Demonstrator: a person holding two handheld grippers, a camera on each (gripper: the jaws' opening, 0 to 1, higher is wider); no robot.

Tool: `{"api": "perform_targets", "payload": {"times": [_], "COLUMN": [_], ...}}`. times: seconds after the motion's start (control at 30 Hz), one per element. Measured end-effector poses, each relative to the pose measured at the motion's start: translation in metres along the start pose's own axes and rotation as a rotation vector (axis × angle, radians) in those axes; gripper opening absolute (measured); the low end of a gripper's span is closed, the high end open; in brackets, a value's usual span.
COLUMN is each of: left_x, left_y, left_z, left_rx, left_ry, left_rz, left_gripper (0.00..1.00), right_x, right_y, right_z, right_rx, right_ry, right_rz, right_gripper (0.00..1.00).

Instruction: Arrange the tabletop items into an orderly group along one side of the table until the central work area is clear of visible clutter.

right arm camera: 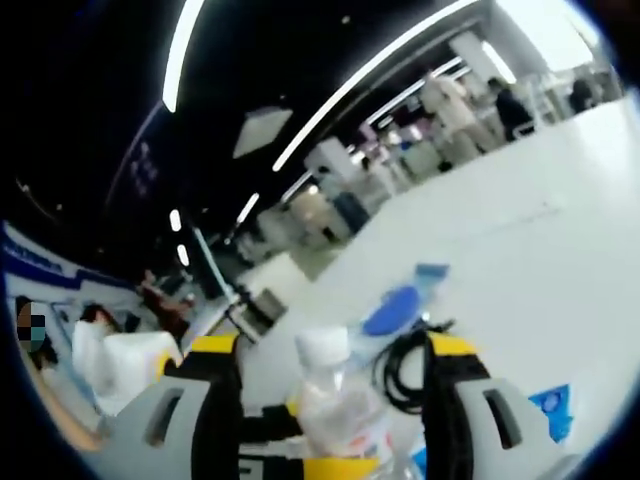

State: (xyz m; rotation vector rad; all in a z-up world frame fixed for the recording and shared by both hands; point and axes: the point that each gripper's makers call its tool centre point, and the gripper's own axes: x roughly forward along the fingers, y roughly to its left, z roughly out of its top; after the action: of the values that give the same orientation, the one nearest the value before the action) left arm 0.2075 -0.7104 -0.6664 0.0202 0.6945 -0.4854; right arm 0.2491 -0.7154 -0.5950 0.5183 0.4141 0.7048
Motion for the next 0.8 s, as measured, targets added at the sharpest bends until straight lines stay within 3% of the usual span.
{"api": "perform_targets", "payload": {"times": [0.17, 0.3, 0.43, 0.57, 0.8], "left_x": [-0.001, -0.003, -0.004, -0.006, -0.009], "left_y": [-0.001, -0.002, -0.002, -0.004, -0.006], "left_z": [0.001, 0.002, 0.005, 0.009, 0.012], "left_rx": [0.012, 0.019, 0.025, 0.039, 0.048], "left_ry": [-0.005, -0.008, -0.017, -0.028, -0.039], "left_rz": [-0.003, -0.005, -0.01, -0.013, -0.02], "left_gripper": [0.34, 0.34, 0.34, 0.34, 0.34], "right_x": [0.007, 0.009, 0.01, 0.01, 0.007], "right_y": [0.005, 0.009, 0.011, 0.015, 0.018], "right_z": [-0.008, -0.005, -0.004, -0.004, 0.002], "right_rx": [-0.087, -0.12, -0.17, -0.162, -0.266], "right_ry": [0.046, 0.035, 0.039, 0.043, 0.054], "right_rz": [0.016, 0.032, 0.042, 0.065, 0.063], "right_gripper": [0.63, 0.55, 0.39, 0.27, 0.22]}}
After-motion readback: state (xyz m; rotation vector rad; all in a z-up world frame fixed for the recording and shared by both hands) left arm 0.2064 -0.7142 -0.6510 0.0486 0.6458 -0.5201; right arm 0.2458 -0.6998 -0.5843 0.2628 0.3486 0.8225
